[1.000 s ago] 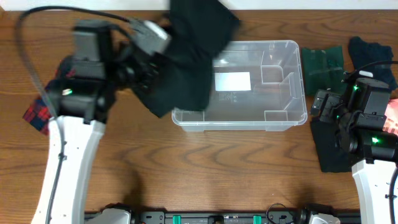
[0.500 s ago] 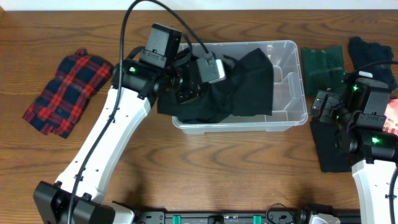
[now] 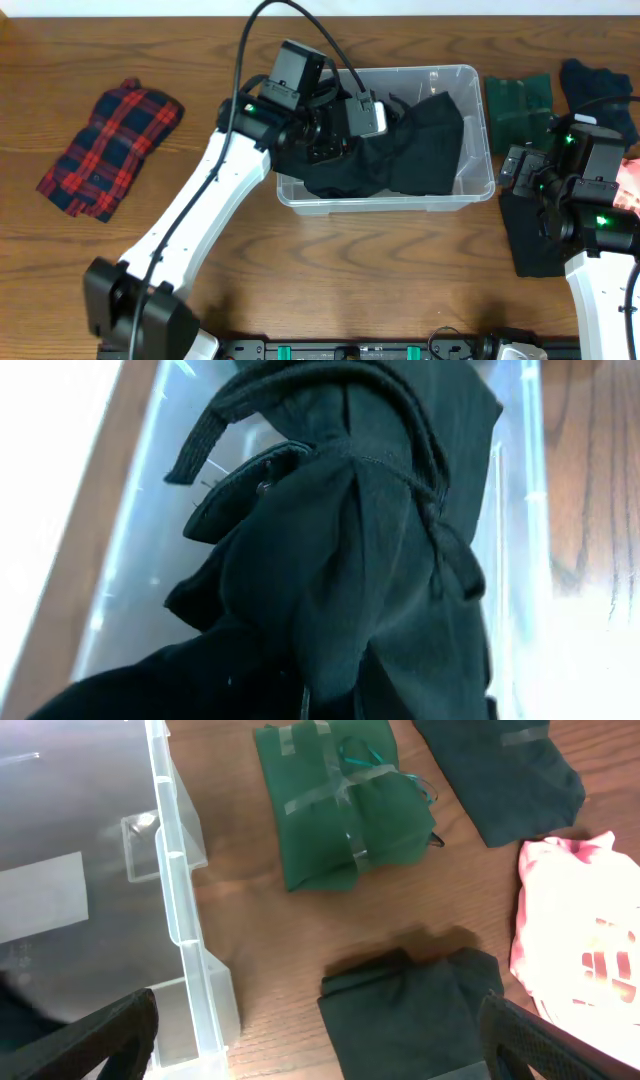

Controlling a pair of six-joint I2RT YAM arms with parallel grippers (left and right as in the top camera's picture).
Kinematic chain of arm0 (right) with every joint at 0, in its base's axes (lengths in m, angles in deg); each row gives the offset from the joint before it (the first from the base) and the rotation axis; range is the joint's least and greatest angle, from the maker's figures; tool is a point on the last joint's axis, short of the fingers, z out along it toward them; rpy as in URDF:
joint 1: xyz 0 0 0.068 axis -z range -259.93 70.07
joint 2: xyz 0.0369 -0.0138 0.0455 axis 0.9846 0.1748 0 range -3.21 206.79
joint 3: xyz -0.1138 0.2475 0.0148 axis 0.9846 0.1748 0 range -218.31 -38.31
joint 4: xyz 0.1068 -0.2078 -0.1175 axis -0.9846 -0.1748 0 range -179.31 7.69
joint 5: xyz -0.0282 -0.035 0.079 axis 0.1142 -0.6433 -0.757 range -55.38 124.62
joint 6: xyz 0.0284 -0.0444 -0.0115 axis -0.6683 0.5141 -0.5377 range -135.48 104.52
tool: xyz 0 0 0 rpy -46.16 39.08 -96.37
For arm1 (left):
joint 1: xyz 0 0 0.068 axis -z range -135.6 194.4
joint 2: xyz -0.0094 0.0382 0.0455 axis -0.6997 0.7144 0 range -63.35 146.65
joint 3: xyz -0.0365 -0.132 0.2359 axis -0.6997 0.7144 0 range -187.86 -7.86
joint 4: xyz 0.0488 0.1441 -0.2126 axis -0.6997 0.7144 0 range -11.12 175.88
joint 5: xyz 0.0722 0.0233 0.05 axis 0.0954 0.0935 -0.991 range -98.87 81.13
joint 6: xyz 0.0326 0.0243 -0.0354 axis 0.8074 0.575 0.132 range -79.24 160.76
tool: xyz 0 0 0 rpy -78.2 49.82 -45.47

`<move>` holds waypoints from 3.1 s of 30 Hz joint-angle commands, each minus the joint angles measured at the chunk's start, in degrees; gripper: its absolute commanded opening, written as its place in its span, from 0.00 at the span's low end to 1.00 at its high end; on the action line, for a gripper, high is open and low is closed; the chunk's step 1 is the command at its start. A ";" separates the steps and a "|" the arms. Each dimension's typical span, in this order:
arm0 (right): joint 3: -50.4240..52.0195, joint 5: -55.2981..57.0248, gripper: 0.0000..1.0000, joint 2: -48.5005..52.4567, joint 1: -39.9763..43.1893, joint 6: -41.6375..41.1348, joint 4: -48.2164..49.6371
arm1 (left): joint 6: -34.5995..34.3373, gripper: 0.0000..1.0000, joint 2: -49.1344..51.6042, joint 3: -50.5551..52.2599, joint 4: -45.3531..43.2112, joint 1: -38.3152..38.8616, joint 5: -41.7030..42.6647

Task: Pack container
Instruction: 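Lift the black garment with the left gripper and drop it into the bin, then move the left gripper to the plaid shirt and grasp it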

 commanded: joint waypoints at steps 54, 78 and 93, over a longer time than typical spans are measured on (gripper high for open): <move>-1.11 -0.22 0.99 0.07 0.37 -0.63 -0.55 | -32.22 0.98 13.68 0.17 2.86 -38.99 -55.67; -1.11 -0.22 0.99 0.07 0.37 -0.63 -0.09 | -32.06 0.19 30.91 0.20 -2.71 -40.15 -65.55; -1.11 0.04 0.99 0.07 0.37 -0.61 0.09 | -32.24 0.06 11.13 0.02 1.22 -37.29 -56.72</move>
